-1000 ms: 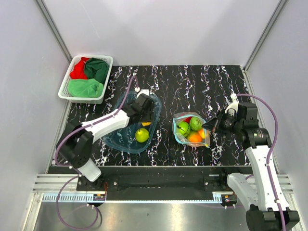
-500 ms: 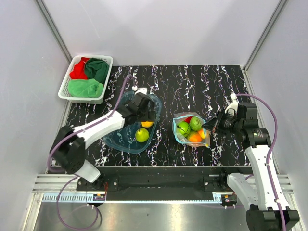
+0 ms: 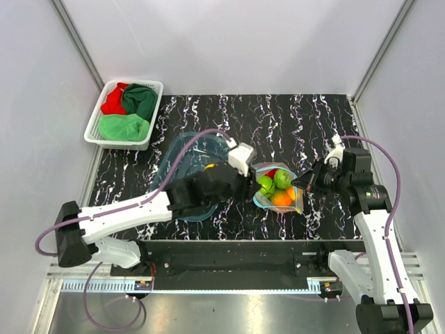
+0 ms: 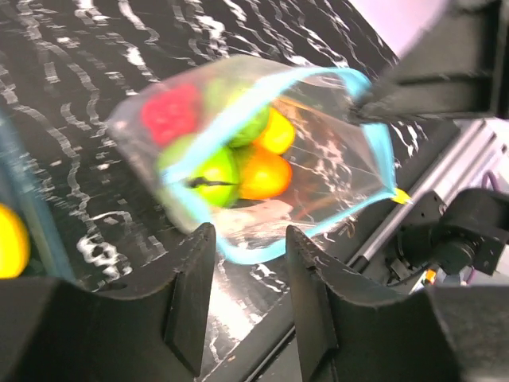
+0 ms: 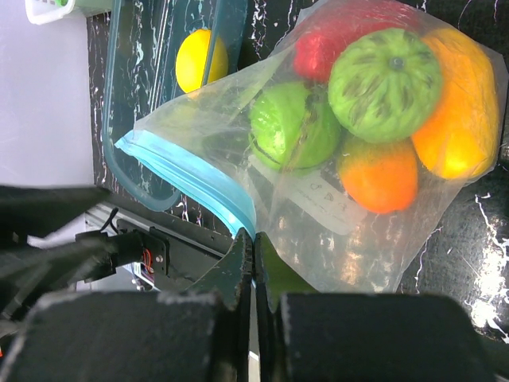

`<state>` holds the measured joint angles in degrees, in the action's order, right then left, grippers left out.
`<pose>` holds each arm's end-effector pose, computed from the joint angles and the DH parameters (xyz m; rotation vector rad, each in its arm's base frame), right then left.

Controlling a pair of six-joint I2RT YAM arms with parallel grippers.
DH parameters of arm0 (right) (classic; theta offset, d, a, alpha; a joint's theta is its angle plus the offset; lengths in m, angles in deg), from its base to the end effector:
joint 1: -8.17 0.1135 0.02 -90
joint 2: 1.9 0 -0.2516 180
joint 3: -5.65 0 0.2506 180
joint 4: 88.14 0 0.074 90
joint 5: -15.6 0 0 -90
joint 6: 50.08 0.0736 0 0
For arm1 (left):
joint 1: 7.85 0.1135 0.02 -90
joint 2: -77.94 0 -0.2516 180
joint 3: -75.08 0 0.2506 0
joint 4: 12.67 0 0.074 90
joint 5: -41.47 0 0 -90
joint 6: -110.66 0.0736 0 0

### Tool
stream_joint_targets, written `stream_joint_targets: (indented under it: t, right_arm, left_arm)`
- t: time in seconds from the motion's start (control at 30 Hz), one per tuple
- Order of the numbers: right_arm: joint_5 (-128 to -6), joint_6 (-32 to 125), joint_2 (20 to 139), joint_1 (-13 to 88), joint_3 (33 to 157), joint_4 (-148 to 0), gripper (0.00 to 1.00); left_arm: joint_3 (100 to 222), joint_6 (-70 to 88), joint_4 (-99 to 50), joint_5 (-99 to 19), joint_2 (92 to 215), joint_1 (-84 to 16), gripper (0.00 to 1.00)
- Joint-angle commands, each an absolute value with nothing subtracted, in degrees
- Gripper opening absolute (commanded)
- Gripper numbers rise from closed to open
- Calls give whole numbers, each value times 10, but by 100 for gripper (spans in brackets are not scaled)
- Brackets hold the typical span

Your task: Open the zip-top bag and remove the fake food

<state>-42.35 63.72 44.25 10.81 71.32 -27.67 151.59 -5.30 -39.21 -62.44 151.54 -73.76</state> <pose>0.1829 0.0475 0.2893 0.1253 2.3021 0.8777 0.1519 -0.2963 0.3093 0.5475 1.9859 -0.7908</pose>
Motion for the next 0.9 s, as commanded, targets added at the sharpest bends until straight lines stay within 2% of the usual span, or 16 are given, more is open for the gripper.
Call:
stream_joint_targets:
  t: [0.0, 0.37, 0.6, 0.8, 0.87]
  right_arm:
    - [-422, 632, 437, 113, 720, -281, 0]
    - [-421, 631, 437, 113, 722, -279, 0]
    - [-420, 632, 437, 113, 721, -278, 0]
    - [-421, 632, 436, 114, 721, -277, 0]
    - [-421, 632, 436, 113, 721, -277, 0]
  left_arm:
    - [1585, -22, -355, -676, 1585, -778, 43]
    - [1735, -1, -422, -742, 1772, -801, 45]
    - [1759, -10, -458, -801, 1829, -800, 49]
    - [1761, -13, -470, -830, 1854, -796, 49]
    - [1764, -13, -477, -832, 1862, -792, 52]
